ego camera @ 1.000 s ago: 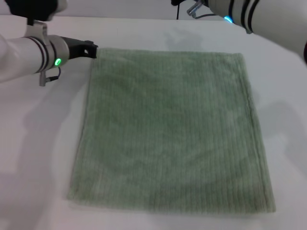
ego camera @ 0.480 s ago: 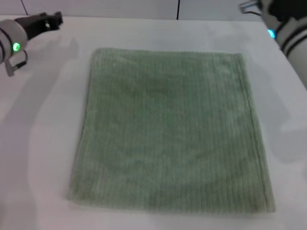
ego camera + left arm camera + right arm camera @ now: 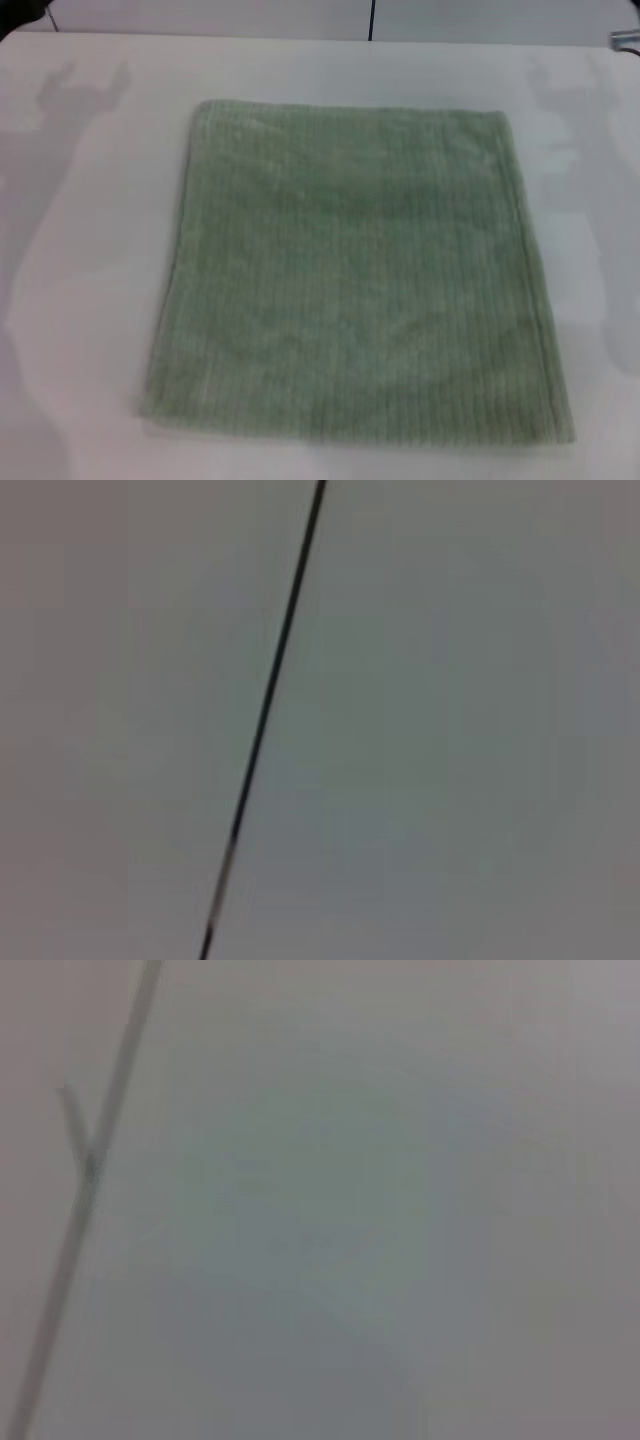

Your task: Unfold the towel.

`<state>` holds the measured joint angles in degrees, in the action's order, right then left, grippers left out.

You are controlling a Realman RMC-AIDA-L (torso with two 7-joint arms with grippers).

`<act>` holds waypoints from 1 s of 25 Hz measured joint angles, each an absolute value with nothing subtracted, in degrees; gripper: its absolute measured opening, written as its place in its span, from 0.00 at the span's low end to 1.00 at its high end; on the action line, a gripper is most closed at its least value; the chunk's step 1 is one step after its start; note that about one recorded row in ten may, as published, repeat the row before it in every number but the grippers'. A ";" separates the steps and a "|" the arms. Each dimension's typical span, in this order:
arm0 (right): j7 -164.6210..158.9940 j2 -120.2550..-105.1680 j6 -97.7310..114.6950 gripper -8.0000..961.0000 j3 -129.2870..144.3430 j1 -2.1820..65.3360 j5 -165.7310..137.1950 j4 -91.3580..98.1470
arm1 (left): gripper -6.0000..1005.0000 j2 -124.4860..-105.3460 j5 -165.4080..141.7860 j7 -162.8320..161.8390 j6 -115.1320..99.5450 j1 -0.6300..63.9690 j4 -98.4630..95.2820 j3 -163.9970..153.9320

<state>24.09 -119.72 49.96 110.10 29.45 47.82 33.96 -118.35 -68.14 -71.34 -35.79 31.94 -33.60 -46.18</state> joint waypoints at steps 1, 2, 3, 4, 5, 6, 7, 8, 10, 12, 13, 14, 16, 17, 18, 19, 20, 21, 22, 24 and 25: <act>24.09 -119.72 51.82 0.70 110.11 29.53 49.08 32.68 | 0.73 -118.30 -61.11 -60.73 -41.77 31.85 -29.67 -42.58; 24.08 -119.72 53.28 0.70 110.12 29.61 50.02 31.62 | 0.74 -118.29 -58.53 -56.03 -44.19 31.84 -27.83 -41.37; 24.08 -119.72 54.45 0.70 110.12 29.67 50.65 30.80 | 0.76 -118.29 -56.10 -51.53 -46.26 31.85 -26.26 -40.47; 24.07 -119.71 56.59 0.70 110.07 29.73 52.27 29.18 | 0.77 -118.30 -54.17 -47.96 -47.79 31.84 -24.98 -39.78; 24.07 -119.71 56.59 0.70 110.07 29.73 52.27 29.18 | 0.78 -118.30 -54.17 -47.96 -47.79 31.84 -24.98 -39.78; 24.06 -119.66 58.93 0.70 110.06 29.92 54.20 27.26 | 0.79 -118.30 -54.17 -47.96 -47.79 31.84 -24.98 -39.78; 24.06 -119.66 58.93 0.70 110.06 29.92 54.20 27.26 | 0.80 -118.34 -49.34 -38.42 -51.23 32.04 -21.32 -38.69; 24.05 -119.61 60.03 0.70 110.04 30.01 55.01 26.35 | 0.80 -118.34 -45.75 -31.60 -53.44 32.40 -18.64 -37.84; 23.97 -119.55 61.71 0.70 110.01 30.13 56.38 24.64 | 0.80 -118.39 -42.68 -27.03 -55.12 32.67 -16.53 -37.17; 23.27 -119.48 62.55 0.70 109.79 30.21 57.14 23.01 | 0.80 -118.41 -38.95 -23.03 -57.19 33.05 -14.32 -36.70; 22.42 -119.46 62.77 0.70 109.66 30.25 57.25 22.29 | 0.80 -118.42 -38.18 -22.43 -57.61 33.12 -13.94 -36.66; 20.44 -119.43 63.02 0.70 109.51 30.26 57.27 21.08 | 0.80 -118.43 -37.48 -22.13 -57.88 33.18 -13.61 -36.63; 19.57 -119.43 63.09 0.70 109.49 30.26 57.29 20.55 | 0.80 -118.46 -36.96 -22.17 -58.01 33.23 -13.42 -36.59; 18.65 -119.43 63.11 0.70 109.49 30.27 57.30 20.04 | 0.80 -118.46 -36.86 -22.18 -57.99 33.26 -13.28 -36.58; 18.05 -119.43 63.13 0.70 109.49 30.26 57.31 19.69 | 0.80 -118.46 -36.69 -22.18 -57.89 33.33 -13.04 -36.57; 17.04 -119.43 63.17 0.70 109.49 30.26 57.32 19.20 | 0.80 -118.46 -36.54 -22.18 -57.73 33.52 -12.54 -36.55; 17.04 -119.43 63.17 0.70 109.49 30.26 57.32 19.20 | 0.80 -118.46 -36.54 -22.18 -57.73 33.52 -12.54 -36.55; 16.66 -119.43 63.19 0.70 109.50 30.26 57.33 18.88 | 0.80 -118.45 -36.53 -22.17 -57.69 33.59 -12.35 -36.54; 16.66 -119.43 63.19 0.70 109.50 30.26 57.33 18.88 | 0.80 -118.45 -36.49 -22.12 -57.67 33.64 -12.19 -36.50; 16.62 -119.44 63.21 0.70 109.51 30.25 57.36 18.69 | 0.80 -118.50 -36.45 -21.81 -57.68 33.68 -11.94 -36.46; 16.62 -119.44 63.21 0.70 109.51 30.25 57.36 18.69 | 0.80 -118.50 -36.45 -21.81 -57.68 33.68 -11.94 -36.46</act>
<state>16.62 -119.44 63.21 109.51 30.25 57.36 18.69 -118.50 -36.45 -21.81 -57.68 33.68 -11.94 -36.46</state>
